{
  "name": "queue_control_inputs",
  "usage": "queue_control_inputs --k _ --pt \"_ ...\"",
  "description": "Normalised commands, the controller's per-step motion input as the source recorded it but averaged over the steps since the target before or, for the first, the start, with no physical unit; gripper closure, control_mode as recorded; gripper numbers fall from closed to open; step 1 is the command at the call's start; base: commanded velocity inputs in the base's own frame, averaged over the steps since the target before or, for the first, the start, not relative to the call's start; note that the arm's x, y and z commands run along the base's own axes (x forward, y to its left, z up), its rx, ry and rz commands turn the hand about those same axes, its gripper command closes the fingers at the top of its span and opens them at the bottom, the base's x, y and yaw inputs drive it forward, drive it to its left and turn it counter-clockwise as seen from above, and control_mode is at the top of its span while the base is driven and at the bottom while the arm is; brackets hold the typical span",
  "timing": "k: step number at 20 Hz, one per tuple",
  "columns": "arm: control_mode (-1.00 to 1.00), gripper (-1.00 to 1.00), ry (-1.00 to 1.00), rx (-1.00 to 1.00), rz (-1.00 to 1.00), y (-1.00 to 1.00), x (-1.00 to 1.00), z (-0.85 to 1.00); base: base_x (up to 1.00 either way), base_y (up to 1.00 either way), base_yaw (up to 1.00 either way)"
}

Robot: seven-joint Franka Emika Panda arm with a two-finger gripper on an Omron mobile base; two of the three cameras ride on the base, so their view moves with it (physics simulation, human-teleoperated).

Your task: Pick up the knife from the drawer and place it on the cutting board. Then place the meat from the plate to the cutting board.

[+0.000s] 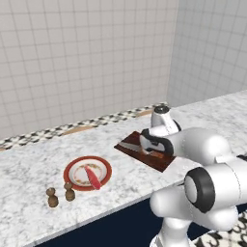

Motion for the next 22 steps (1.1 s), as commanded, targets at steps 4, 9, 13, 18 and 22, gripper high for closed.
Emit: queue_control_inputs --k 4,9,13,18,22 --pt "-1.0 -1.0 0.01 0.0 -0.08 0.79 -0.05 0.16 0.0 0.0 0.0" --pt "-1.0 -1.0 0.0 0.04 -0.2 0.99 -0.12 0.0 0.0 0.0 0.0" --pt "-1.0 -1.0 0.09 0.06 -0.21 1.0 -0.01 0.0 0.0 0.0 0.0" --pt "-1.0 -1.0 0.12 0.03 -0.11 1.0 -0.01 -0.05 0.0 0.0 0.0" --pt "-1.0 -1.0 0.03 0.04 -0.07 1.0 -0.05 -0.15 0.0 0.0 0.0"
